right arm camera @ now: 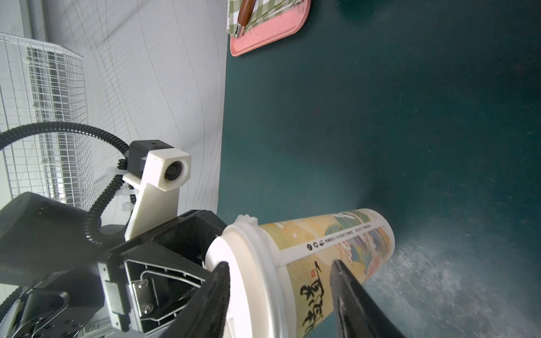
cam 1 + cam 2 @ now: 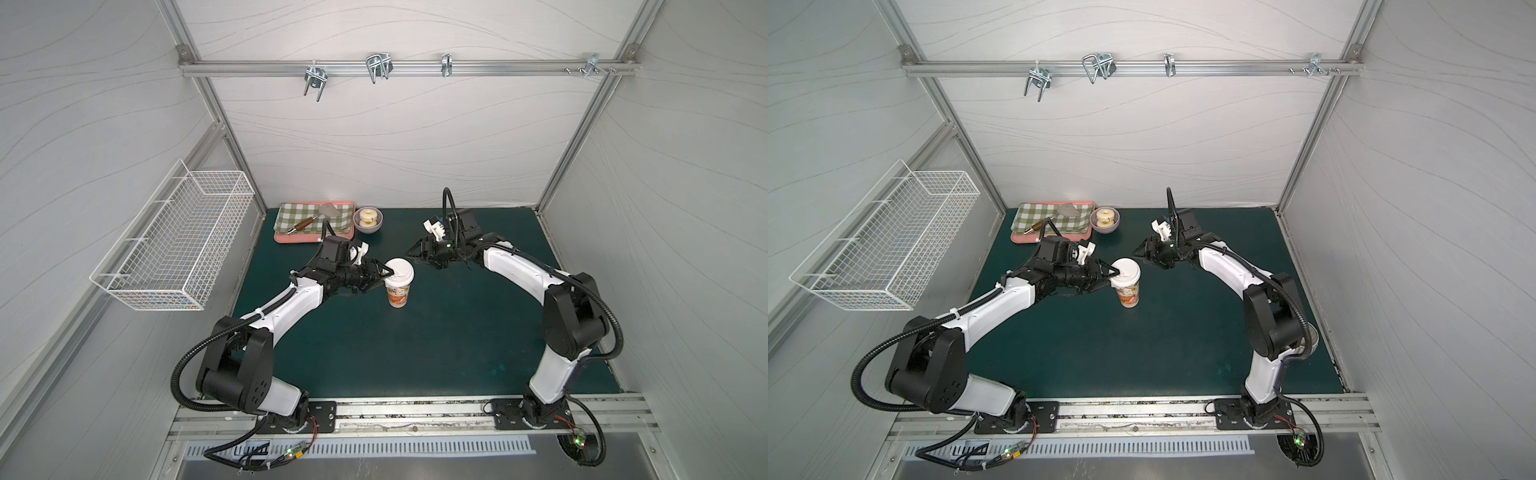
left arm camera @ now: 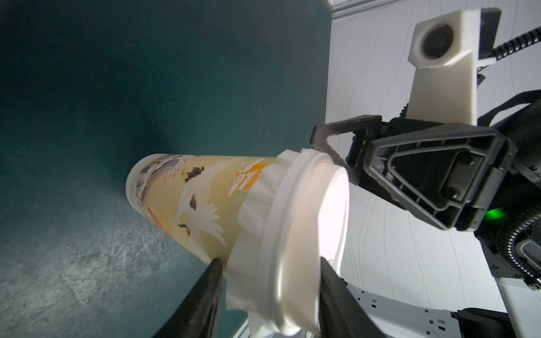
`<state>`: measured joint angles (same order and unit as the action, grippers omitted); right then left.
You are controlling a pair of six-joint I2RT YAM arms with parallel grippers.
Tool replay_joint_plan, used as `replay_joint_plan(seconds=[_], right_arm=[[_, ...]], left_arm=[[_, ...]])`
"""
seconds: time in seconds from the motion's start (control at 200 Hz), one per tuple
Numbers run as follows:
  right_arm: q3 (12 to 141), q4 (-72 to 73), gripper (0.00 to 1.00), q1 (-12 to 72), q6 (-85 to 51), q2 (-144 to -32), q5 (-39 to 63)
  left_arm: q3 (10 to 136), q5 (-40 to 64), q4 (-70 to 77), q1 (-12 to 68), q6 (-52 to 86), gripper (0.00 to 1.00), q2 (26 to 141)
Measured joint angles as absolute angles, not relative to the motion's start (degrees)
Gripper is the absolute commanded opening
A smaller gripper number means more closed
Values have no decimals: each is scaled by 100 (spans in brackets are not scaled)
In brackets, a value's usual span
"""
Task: Put the leak-proof paper on the milk tea cups
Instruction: Secure the cup lid on the cup.
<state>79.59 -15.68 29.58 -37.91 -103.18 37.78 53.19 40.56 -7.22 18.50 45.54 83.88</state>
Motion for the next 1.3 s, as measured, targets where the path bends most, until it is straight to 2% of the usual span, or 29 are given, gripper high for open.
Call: replay_joint_plan(seconds=[0.655,0.97,1.121,1.296], right_arm=[[7804,-1380,52,3070,-3767,-10510,4014],[7599,-1066,59,3046,-3763,-10449,4080],[7730,-1446,65,3046,-3719,-10385,4005],[7773,-1894,65,3046,-3634,-10283,3935]], left_arm=[[5334,4060,-725,1855,4554,51,8407],[5334,4060,-725,1855,4554,51,8407],[5336,4058,-727,1855,4554,51,8407],[5356,4053,-773,1855,4554,51,8407]])
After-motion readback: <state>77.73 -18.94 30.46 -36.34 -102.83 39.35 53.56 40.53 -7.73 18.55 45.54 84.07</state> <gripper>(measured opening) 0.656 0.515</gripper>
